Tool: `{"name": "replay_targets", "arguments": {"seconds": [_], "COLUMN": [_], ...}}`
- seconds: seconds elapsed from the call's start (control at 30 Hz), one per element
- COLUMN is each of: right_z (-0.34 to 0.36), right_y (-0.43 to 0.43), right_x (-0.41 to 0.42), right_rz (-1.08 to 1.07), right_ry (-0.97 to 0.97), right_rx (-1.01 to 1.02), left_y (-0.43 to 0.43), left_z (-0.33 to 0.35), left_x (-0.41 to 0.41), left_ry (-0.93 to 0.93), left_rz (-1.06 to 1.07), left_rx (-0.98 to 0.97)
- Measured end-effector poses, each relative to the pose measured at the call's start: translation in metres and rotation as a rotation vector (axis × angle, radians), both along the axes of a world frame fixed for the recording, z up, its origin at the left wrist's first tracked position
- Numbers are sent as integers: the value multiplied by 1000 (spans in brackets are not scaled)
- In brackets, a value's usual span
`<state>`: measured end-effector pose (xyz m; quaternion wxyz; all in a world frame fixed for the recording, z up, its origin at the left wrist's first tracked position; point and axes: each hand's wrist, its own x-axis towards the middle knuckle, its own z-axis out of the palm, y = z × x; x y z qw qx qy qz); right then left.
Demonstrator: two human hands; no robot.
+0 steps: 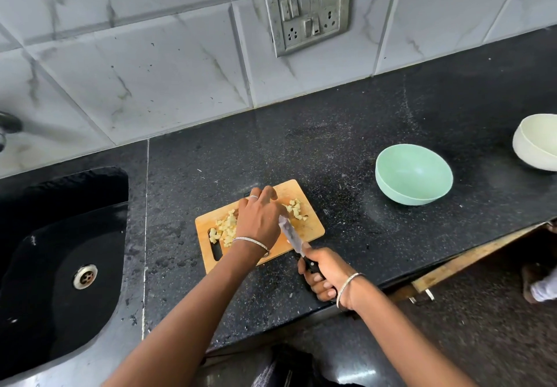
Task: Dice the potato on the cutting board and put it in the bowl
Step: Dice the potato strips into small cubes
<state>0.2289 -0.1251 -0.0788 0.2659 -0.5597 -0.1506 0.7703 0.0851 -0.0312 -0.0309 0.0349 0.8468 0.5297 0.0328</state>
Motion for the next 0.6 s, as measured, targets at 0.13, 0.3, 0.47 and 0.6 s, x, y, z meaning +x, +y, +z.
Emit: {"name": "replay_targets", "arguments": {"seconds": [0.13,0.3,0.47,0.6], "right_z": [2,0,-3,-6], "right_y": [-2,4,1,2], "right_x": [3,12,18,19], "right_rz": [10,-31,-44,-62], "right_ry": [10,323,547,615], "right_rx": [17,-66,-93,-98], "left_y": [8,7,-12,-21], "left_z": [1,-5,-14,-18], "left_x": [-3,-9,-11,-11], "left_ry": [-41,-428,-510,-525], "left_rz": [-16,154,270,309], "left_rx": [-23,-39,-45,-46]}}
